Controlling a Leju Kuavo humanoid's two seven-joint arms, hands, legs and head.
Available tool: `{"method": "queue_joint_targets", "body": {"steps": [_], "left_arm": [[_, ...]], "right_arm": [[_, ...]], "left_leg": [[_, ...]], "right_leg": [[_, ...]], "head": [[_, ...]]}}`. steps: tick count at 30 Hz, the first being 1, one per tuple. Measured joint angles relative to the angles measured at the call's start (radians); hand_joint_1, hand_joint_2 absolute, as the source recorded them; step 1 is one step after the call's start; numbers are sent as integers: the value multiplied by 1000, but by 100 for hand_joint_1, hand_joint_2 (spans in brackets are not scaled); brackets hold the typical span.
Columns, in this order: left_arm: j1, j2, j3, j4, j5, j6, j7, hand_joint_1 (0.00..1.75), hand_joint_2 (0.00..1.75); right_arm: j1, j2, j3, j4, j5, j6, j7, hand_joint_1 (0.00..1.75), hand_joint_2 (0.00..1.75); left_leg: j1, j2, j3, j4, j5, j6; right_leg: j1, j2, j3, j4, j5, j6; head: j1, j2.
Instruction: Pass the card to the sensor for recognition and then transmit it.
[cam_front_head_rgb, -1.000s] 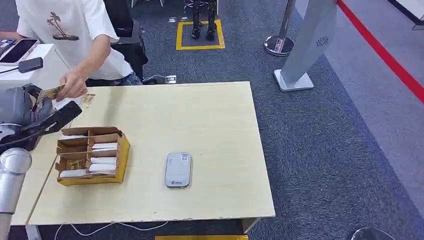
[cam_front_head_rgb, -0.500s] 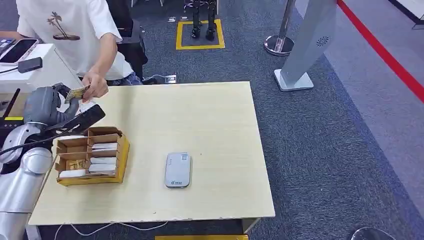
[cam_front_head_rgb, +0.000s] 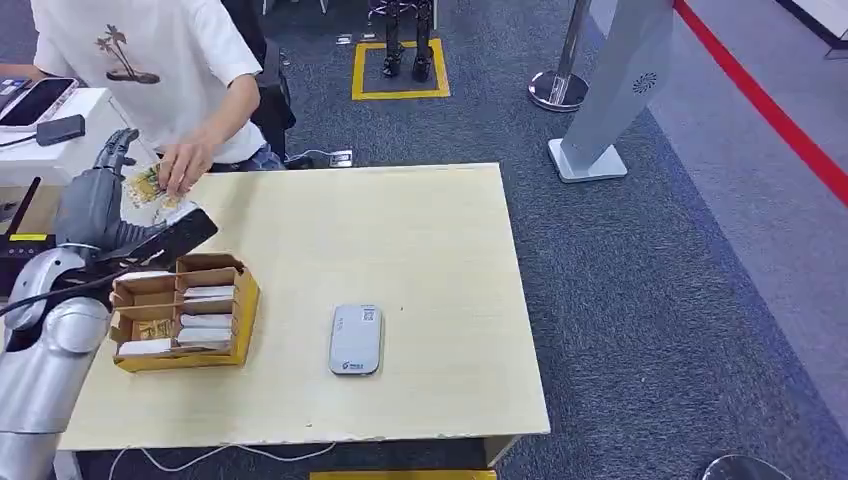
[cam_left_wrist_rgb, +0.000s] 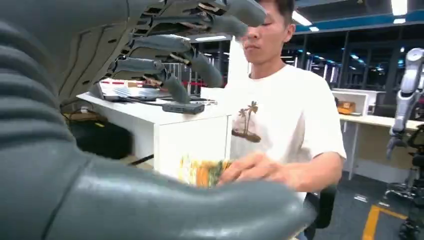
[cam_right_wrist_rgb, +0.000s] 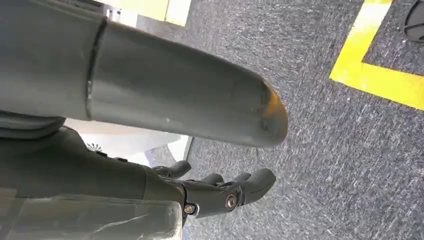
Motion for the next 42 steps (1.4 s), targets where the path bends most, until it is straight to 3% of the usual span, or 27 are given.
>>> {"method": "queue_joint_targets", "body": {"steps": [16, 25, 30, 42], "left_arm": [[205, 122, -20, -243, 95, -88, -53, 0, 175], [336, 258, -47, -402, 130, -117, -63, 0, 175], [434, 332, -47, -476, 148, -122, -48, 0, 175], [618, 376, -36, -503, 2, -103, 34, 0, 175]], "right_arm": [[7, 0, -13, 0, -24, -9, 2, 0, 0], [9, 0, -26, 0, -36, -13, 2, 0, 0], [10, 0, -34, 0, -36, -13, 10, 0, 0], [10, 0, -35, 0, -33, -14, 18, 0, 0]], "left_leg": [[0, 1, 0, 0, 0, 0], [0, 1, -1, 0, 0, 0], [0, 2, -1, 0, 0, 0], [0, 1, -1, 0, 0, 0]], "right_leg": [[0, 0, 0, 0, 0, 0], [0, 1, 0, 0, 0, 0], [0, 1, -1, 0, -1, 0], [0, 0, 0, 0, -1, 0]], "head": [[0, 0], [0, 0], [0, 0], [1, 0]]}}
